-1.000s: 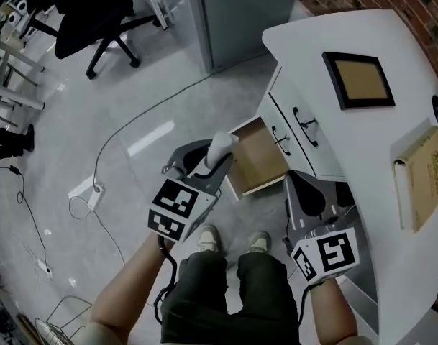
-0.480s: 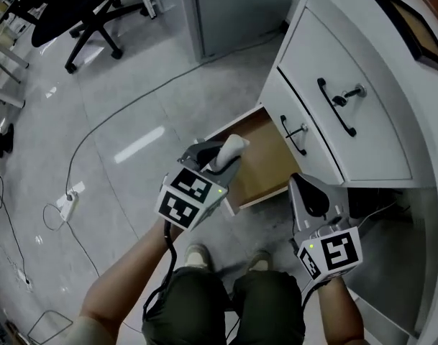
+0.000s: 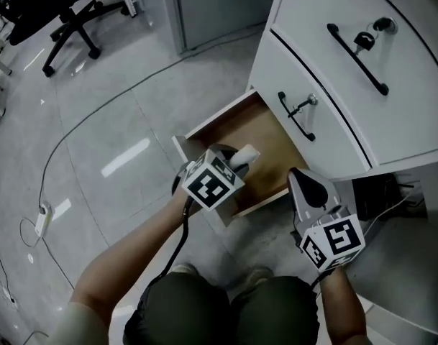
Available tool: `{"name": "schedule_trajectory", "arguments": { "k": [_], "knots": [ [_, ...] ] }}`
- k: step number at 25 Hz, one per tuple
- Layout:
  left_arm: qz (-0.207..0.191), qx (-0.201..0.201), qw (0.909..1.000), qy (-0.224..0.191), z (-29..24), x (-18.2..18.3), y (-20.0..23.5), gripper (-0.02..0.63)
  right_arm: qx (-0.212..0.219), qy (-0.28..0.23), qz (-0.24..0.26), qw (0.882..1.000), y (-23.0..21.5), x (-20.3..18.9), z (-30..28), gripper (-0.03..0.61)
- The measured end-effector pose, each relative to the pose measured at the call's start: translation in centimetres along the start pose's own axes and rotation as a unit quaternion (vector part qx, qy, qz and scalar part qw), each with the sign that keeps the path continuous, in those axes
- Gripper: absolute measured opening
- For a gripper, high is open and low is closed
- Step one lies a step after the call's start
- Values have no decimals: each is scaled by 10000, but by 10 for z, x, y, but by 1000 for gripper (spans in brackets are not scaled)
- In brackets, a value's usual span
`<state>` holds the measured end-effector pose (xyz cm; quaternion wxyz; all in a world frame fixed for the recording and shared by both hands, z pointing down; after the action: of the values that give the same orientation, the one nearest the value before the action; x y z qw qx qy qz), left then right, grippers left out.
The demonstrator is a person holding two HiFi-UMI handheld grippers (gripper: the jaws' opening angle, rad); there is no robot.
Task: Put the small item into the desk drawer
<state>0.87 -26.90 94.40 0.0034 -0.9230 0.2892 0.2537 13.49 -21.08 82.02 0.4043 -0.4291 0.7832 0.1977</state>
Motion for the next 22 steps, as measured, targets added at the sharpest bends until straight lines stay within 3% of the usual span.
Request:
{"name": "schedule_trajectory", "arguments": {
  "k": [3,6,14,17,22],
  "knots": [
    [-108,-73,9997,187,-39,-3,0,147,-67,27,38,10000,-4,-23,-9,3],
    [-127,113,9994,292,-62,3,13,147,-91,54,93,9999,-6,-38,-15,3],
    [-355,-177,9948,936,-125,-6,1,149,-9,116,156,9998,-9,-61,-30,3],
    [-554,-82,9918,1146,-140,-9,-4,152,11,141,183,9997,-8,-64,-35,3],
    [-846,-118,9928,843,-144,-2,-16,161,4,166,194,9997,-8,-64,-36,3]
  ]
}}
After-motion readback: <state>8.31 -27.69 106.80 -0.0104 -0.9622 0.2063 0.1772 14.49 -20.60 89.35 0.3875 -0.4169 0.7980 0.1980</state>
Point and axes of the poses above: the fingertips, and each gripper's own axes: z backward along the fingers, y to its left, x out of its top, the point moved 5 cm from there along z, backward along the fingers, and after that the axes turned 15 degrees about y, right-handed, at the moved point
